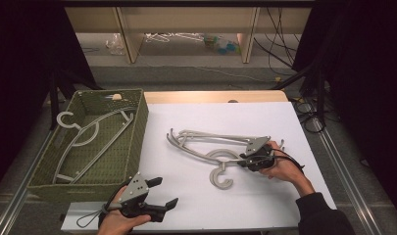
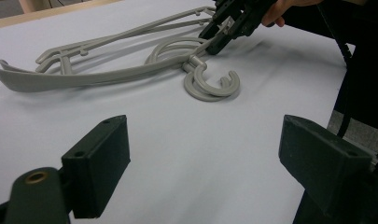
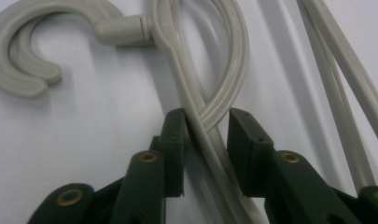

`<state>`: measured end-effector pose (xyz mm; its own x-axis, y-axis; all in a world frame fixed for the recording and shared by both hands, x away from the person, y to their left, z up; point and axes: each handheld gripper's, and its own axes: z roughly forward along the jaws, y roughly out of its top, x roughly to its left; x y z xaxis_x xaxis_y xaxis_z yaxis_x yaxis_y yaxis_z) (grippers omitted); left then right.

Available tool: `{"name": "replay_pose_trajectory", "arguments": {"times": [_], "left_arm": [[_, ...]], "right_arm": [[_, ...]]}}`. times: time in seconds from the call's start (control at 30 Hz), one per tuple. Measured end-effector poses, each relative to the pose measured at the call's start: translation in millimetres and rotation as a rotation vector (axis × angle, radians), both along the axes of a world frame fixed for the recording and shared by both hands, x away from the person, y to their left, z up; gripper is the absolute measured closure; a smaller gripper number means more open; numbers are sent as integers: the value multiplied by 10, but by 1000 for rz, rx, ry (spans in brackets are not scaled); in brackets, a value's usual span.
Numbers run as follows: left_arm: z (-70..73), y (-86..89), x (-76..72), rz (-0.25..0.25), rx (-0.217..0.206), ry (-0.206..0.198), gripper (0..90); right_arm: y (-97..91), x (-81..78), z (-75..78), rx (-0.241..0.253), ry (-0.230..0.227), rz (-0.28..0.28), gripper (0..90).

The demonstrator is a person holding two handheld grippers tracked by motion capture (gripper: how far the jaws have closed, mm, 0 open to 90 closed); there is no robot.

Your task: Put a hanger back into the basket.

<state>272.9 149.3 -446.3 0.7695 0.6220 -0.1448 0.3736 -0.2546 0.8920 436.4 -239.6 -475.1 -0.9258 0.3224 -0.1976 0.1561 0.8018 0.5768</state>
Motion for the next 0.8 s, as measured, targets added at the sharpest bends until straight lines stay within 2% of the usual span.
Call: {"name": "replay_pose_trajectory", "arguments": {"times": [0.17, 0.23, 0.5, 0.67, 0.73, 0.8], "left_arm": [[-4, -3, 3, -1, -2, 2, 164], [-2, 2, 5, -4, 2, -3, 164], [-3, 10, 11, 0, 6, -7, 170], [2, 21, 9, 8, 11, -11, 174], [5, 28, 14, 6, 15, -18, 175], [7, 33, 13, 12, 15, -16, 176]], "right_arm": [[-7, -13, 36, -45, -18, 77, 730], [2, -20, 65, -74, -42, 100, 737], [19, -93, 261, -51, -85, 167, 781], [48, -178, 346, -40, -100, 226, 818], [50, -191, 355, -40, -97, 232, 820], [58, -232, 390, -31, -93, 262, 823]]}}
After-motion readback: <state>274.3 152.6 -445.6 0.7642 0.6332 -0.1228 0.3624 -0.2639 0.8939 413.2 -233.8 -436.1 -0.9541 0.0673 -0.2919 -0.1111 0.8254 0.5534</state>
